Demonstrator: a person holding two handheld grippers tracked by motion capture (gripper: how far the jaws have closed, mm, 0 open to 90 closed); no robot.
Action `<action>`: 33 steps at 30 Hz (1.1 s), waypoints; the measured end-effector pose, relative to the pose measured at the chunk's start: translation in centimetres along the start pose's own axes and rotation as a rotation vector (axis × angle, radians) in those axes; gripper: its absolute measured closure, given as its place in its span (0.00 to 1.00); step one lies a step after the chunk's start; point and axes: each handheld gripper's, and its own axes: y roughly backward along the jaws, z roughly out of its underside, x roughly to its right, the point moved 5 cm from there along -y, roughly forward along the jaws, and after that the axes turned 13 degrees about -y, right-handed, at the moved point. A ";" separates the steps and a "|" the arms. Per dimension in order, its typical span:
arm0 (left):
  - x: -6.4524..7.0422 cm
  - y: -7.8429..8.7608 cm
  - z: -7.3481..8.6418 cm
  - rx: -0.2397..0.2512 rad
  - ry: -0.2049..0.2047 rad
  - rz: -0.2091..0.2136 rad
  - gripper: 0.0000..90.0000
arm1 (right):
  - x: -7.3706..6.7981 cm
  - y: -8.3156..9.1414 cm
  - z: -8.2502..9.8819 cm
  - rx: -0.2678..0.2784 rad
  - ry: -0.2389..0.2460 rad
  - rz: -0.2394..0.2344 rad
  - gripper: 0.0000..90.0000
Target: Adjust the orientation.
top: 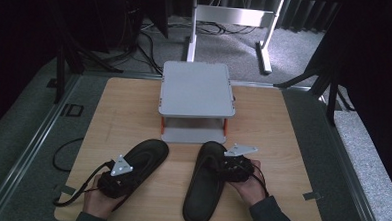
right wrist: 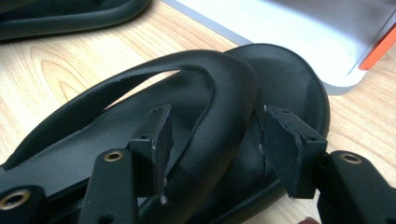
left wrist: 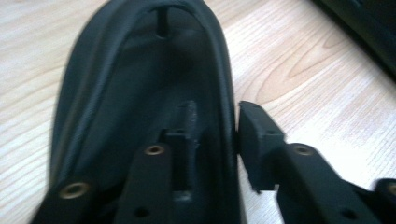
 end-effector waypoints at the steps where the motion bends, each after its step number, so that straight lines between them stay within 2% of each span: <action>1: 0.2 -0.1 -0.4 0.009 0.002 0.008 0.84 | 0.1 0.0 0.1 0.001 -0.003 0.000 0.48; 3: 0.3 -0.4 -1.0 -0.005 -0.005 -0.002 0.86 | 0.1 -0.1 0.2 0.000 -0.013 -0.006 0.48; 5: 0.4 -0.8 -1.7 0.000 0.000 0.015 0.89 | 0.1 -0.2 0.3 0.001 -0.018 -0.013 0.48; 9: 1.2 -1.6 -2.7 0.004 0.008 0.025 0.89 | 0.1 -0.5 0.4 -0.005 -0.012 -0.018 0.49; 12: 1.9 -2.3 -3.8 0.023 0.021 0.045 0.90 | 0.0 -0.7 0.4 -0.008 -0.015 -0.031 0.51; 16: 3.1 -3.2 -5.7 0.059 0.003 0.090 0.90 | 0.0 -0.7 0.4 -0.009 -0.009 -0.030 0.53; 18: 3.1 -3.2 -5.7 0.059 0.003 0.090 0.89 | 0.0 -0.6 0.4 -0.009 -0.010 -0.030 0.53; 19: 3.7 -3.9 -7.0 0.094 -0.003 0.107 0.81 | 0.0 -0.7 0.4 -0.007 -0.008 -0.031 0.53; 21: 3.7 -3.9 -7.5 0.114 -0.008 0.105 0.75 | 0.0 -0.6 0.4 -0.006 -0.005 -0.033 0.53; 22: 3.6 -3.7 -7.5 0.122 -0.005 0.093 0.72 | 0.0 -0.6 0.4 -0.006 -0.007 -0.033 0.53; 25: 2.8 -2.5 -7.1 0.113 -0.029 0.025 0.64 | 0.1 -0.5 0.5 -0.001 -0.014 -0.036 0.53; 29: 0.5 -0.6 -5.8 0.123 -0.030 -0.047 0.59 | -0.1 -0.4 0.5 -0.003 -0.013 -0.037 0.52; 33: -1.8 -0.1 -4.2 0.070 -0.026 -0.074 0.54 | -0.1 -0.3 0.7 -0.001 -0.015 -0.037 0.51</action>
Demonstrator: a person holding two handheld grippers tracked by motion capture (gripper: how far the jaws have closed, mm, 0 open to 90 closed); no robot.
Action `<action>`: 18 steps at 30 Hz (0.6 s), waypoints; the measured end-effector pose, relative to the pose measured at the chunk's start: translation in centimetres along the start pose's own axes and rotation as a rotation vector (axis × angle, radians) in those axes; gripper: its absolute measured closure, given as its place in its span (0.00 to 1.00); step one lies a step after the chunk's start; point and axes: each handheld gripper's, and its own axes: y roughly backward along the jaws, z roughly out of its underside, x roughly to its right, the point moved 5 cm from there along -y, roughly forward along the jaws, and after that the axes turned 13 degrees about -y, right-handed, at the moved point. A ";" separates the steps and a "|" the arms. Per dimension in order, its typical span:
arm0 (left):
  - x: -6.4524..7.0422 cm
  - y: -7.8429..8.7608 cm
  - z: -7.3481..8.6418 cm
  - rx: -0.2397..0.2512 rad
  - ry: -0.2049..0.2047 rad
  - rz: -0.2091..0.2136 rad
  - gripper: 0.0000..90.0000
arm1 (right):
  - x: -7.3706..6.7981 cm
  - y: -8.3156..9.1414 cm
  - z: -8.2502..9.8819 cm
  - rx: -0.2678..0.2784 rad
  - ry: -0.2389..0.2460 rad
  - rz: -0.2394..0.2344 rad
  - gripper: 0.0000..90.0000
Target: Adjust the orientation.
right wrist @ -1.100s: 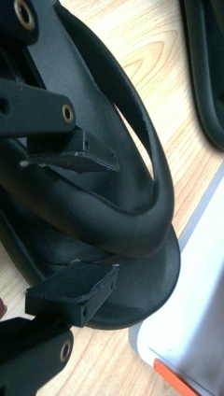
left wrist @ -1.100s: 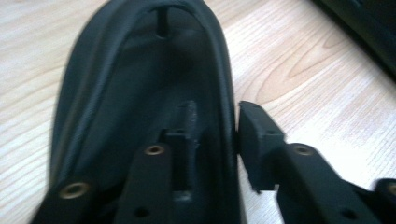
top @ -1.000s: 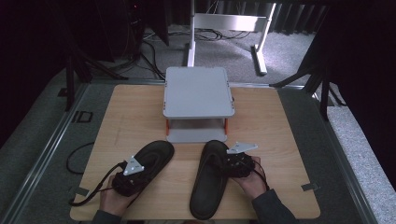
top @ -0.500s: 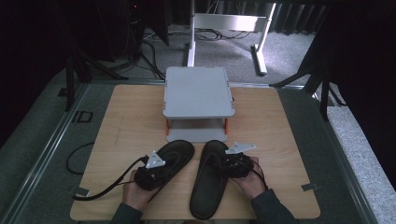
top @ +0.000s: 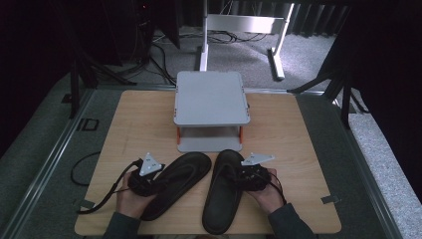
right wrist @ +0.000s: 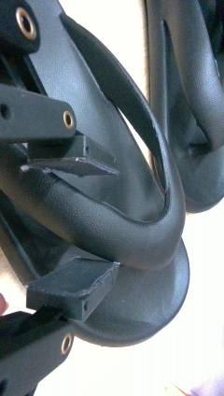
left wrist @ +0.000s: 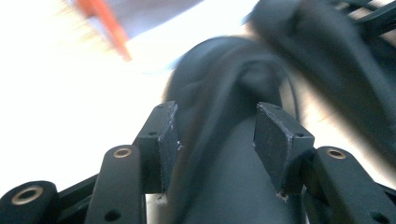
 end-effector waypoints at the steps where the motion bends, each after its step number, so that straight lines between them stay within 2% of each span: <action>1: -0.3 0.0 0.4 -0.014 0.005 0.000 0.53 | 0.0 0.0 0.0 0.000 -0.004 -0.002 0.51; 2: -0.6 0.0 0.9 -0.031 0.009 -0.007 0.53 | 0.0 0.1 0.1 -0.001 -0.006 -0.005 0.51; 7: -0.7 0.3 3.5 -0.069 0.033 0.038 0.55 | -0.1 0.3 0.3 -0.001 -0.006 -0.014 0.50; 9: -0.5 0.2 4.5 -0.097 0.045 0.042 0.56 | -0.1 0.4 0.4 -0.002 -0.007 -0.014 0.50; 13: -0.3 0.1 5.8 -0.098 0.080 0.054 0.58 | -0.2 0.5 0.6 -0.006 -0.009 -0.016 0.48; 15: -0.3 0.1 5.9 -0.083 0.107 0.065 0.60 | -0.2 0.5 0.8 -0.011 -0.017 -0.020 0.48; 18: -0.2 0.1 5.9 -0.082 0.116 0.076 0.65 | -0.2 0.4 0.8 -0.012 -0.025 -0.026 0.47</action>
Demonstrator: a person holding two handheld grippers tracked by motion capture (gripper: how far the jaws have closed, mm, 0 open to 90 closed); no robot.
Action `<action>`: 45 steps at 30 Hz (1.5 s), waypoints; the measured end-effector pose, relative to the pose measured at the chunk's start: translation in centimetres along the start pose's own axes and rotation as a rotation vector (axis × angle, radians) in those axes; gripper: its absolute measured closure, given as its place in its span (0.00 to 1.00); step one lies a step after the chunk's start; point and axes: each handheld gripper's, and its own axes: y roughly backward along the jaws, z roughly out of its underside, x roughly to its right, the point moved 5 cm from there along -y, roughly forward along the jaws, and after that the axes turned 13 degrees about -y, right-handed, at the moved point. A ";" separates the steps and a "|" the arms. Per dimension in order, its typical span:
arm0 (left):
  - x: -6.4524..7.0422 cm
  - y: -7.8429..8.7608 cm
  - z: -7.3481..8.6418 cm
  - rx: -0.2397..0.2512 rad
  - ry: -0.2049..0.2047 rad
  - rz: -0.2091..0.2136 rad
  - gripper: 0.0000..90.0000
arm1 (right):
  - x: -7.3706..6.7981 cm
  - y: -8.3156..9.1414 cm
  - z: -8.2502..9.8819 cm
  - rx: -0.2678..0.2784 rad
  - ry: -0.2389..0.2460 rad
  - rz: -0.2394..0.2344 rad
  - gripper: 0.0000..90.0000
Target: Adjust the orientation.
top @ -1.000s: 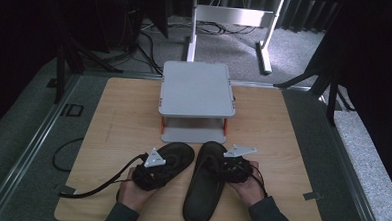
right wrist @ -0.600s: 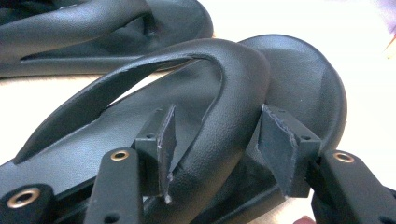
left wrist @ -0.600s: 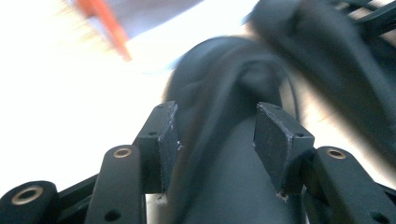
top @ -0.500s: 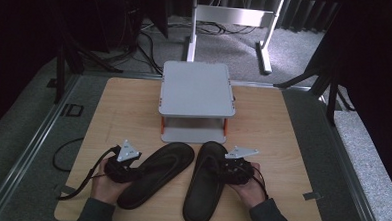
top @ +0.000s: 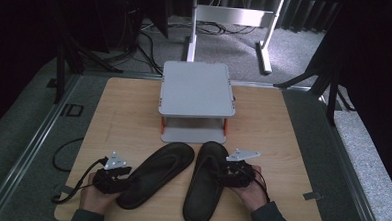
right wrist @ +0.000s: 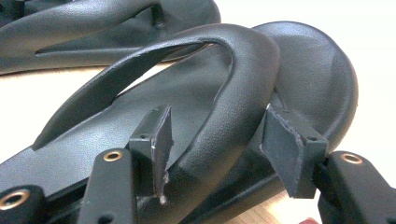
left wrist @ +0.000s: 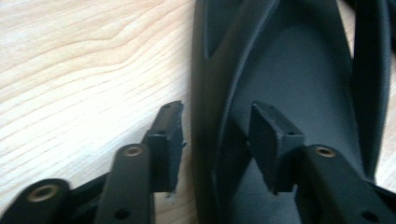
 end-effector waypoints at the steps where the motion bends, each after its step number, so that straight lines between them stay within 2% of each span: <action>1: 0.1 0.0 0.0 -0.003 0.002 0.004 0.66 | 0.0 0.0 0.0 0.000 0.000 -0.001 0.47; 6: 0.6 0.1 -0.2 -0.023 -0.003 -0.020 0.65 | 0.0 0.0 0.0 -0.001 0.001 -0.003 0.47; 9: 0.7 0.1 -0.2 -0.022 -0.003 -0.019 0.65 | 0.0 -0.1 0.0 -0.003 0.003 -0.003 0.47; 21: 2.9 0.2 -0.2 -0.026 0.011 0.008 0.62 | 0.1 -0.1 0.0 -0.004 -0.006 -0.016 0.47; 23: 3.3 0.2 -0.3 -0.032 0.005 0.000 0.61 | 0.1 -0.1 0.0 -0.008 -0.004 -0.016 0.47; 27: 4.1 0.3 -0.2 -0.020 0.018 0.019 0.61 | 0.2 -0.1 0.0 -0.013 -0.003 -0.026 0.48; 30: 4.5 0.3 -0.1 -0.011 0.021 0.017 0.60 | 0.2 -0.1 0.0 -0.014 -0.002 -0.032 0.48; 35: 5.4 0.3 -0.3 -0.012 0.006 0.048 0.61 | 0.2 -0.1 -0.1 -0.016 0.008 -0.036 0.48; 36: 5.6 0.3 -0.4 -0.010 -0.003 0.062 0.61 | 0.3 -0.1 -0.1 -0.017 0.005 -0.040 0.48; 38: 6.0 0.2 -0.6 0.007 -0.002 0.123 0.62 | 0.3 -0.2 -0.1 -0.016 -0.002 -0.047 0.48; 39: 6.0 0.1 -0.6 0.008 -0.003 0.130 0.63 | 0.3 -0.2 -0.1 -0.017 0.000 -0.045 0.48; 41: 5.8 0.0 -1.0 0.032 0.005 0.113 0.63 | 0.3 -0.2 -0.1 -0.017 0.007 -0.042 0.47; 43: 5.3 -0.4 -1.5 0.046 -0.004 0.075 0.56 | 0.3 -0.2 -0.1 -0.017 0.007 -0.041 0.47; 45: 5.1 -0.7 -1.9 0.052 -0.009 0.075 0.53 | 0.3 -0.2 -0.1 -0.016 0.007 -0.041 0.47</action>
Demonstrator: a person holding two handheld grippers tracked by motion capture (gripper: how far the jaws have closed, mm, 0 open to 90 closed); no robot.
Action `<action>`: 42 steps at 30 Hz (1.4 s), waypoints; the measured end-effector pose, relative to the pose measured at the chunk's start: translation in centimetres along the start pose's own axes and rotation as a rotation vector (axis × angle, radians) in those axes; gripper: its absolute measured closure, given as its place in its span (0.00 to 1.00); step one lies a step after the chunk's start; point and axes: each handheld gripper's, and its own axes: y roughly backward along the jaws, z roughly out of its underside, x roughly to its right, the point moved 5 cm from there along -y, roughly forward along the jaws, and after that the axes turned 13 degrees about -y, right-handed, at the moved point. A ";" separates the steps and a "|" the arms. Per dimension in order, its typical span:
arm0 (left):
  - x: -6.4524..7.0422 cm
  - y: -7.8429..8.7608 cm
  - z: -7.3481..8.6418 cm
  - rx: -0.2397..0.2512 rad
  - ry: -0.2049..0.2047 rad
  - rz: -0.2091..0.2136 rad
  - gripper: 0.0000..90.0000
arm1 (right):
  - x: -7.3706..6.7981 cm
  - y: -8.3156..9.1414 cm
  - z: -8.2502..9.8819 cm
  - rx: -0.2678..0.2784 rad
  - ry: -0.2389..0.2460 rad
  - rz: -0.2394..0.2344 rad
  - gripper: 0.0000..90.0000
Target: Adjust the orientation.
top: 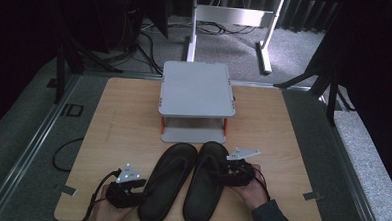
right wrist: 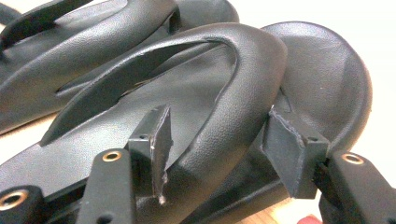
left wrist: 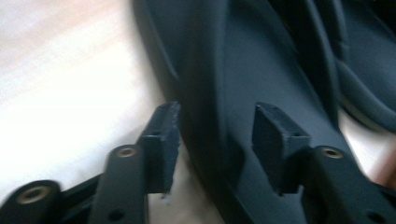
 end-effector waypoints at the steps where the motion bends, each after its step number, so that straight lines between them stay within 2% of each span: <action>1: -0.1 -0.6 -0.9 0.007 -0.037 -0.008 0.53 | 0.0 0.0 0.0 0.000 0.002 0.002 0.46; 3: -0.2 -1.4 -1.9 0.015 -0.077 -0.021 0.52 | 0.0 -0.1 0.0 0.000 0.002 0.003 0.46; 7: -0.8 -3.2 -3.7 0.016 -0.119 -0.046 0.55 | 0.1 -0.3 -0.1 0.000 -0.002 0.003 0.47; 9: -1.0 -3.9 -4.2 0.012 -0.129 -0.051 0.60 | 0.0 -0.3 -0.1 -0.001 -0.004 0.001 0.47; 10: -1.1 -4.2 -4.4 0.011 -0.122 -0.056 0.64 | 0.1 -0.3 -0.1 -0.003 0.001 0.000 0.48; 11: -1.2 -4.3 -4.5 0.010 -0.099 -0.050 0.72 | 0.1 -0.2 -0.1 -0.003 0.005 0.000 0.48; 12: -1.1 -4.5 -4.6 0.020 -0.072 -0.036 0.76 | 0.0 -0.2 -0.1 -0.003 0.003 -0.003 0.49; 13: -1.0 -4.5 -4.6 0.017 -0.060 -0.049 0.79 | 0.1 -0.2 -0.1 -0.002 0.002 -0.009 0.50; 18: -1.0 -4.1 -4.5 0.016 0.014 -0.098 0.81 | 0.0 -0.2 -0.1 -0.004 0.005 -0.034 0.53; 20: -0.8 -4.1 -4.4 0.012 0.032 -0.118 0.81 | -0.1 -0.2 -0.1 -0.003 0.014 -0.043 0.54; 23: -0.5 -3.9 -4.4 0.037 0.084 -0.156 0.82 | -0.2 -0.4 -0.3 -0.003 0.010 -0.041 0.56; 27: 0.5 -3.8 -4.5 0.057 0.143 -0.195 0.82 | -0.3 -0.5 -0.5 -0.003 0.018 -0.041 0.56; 30: 1.3 -4.0 -4.5 0.076 0.180 -0.240 0.82 | -0.5 -0.5 -0.6 0.000 0.019 -0.037 0.57; 33: 2.0 -4.2 -4.5 0.103 0.166 -0.282 0.82 | -0.4 -0.5 -0.7 -0.004 0.009 -0.033 0.57; 36: 2.4 -4.2 -4.5 0.117 0.153 -0.302 0.82 | -0.2 -0.5 -0.8 -0.006 0.007 -0.033 0.58; 39: 2.3 -4.3 -4.4 0.121 0.173 -0.312 0.82 | -0.1 -0.4 -0.9 -0.006 0.007 -0.033 0.59; 42: 2.3 -4.5 -4.3 0.149 0.197 -0.305 0.82 | -0.1 -0.5 -1.2 -0.011 0.014 -0.031 0.61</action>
